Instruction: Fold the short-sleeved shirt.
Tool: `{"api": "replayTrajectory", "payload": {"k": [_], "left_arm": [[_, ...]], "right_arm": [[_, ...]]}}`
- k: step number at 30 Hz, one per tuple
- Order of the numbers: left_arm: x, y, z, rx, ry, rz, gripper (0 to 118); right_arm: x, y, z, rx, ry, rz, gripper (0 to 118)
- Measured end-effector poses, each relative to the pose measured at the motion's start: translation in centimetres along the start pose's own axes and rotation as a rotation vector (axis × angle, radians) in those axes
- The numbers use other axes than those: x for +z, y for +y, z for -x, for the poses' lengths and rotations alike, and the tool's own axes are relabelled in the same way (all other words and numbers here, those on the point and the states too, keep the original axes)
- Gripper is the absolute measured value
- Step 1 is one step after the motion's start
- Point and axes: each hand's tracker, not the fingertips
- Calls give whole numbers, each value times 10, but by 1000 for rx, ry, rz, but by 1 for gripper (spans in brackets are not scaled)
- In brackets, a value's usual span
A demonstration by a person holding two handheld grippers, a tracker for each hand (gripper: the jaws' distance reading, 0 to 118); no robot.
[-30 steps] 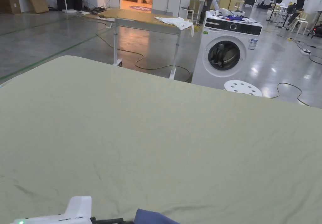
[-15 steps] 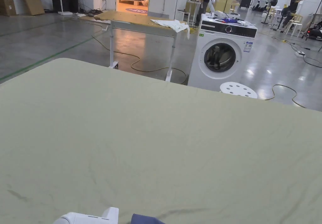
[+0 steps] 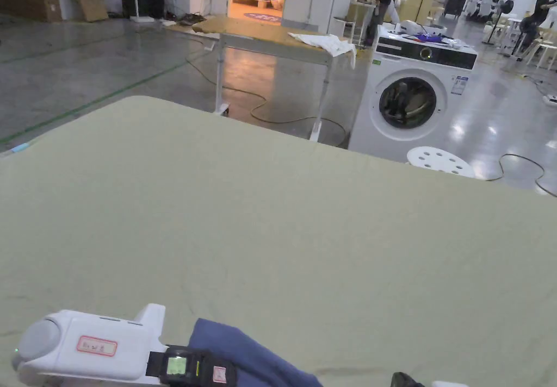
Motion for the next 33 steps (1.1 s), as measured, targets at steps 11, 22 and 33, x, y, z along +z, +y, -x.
{"api": "replayTrajectory", "payload": {"k": [11, 22, 33], "left_arm": [[203, 83, 40, 41, 309, -139, 18], [249, 78, 49, 103, 633, -144, 35], [260, 81, 2, -113, 1009, -293, 84]], "right_arm": [[-19, 75, -59, 0, -132, -130, 0], [-20, 61, -81, -35, -174, -85, 0], [-22, 53, -82, -28, -153, -65, 0]]}}
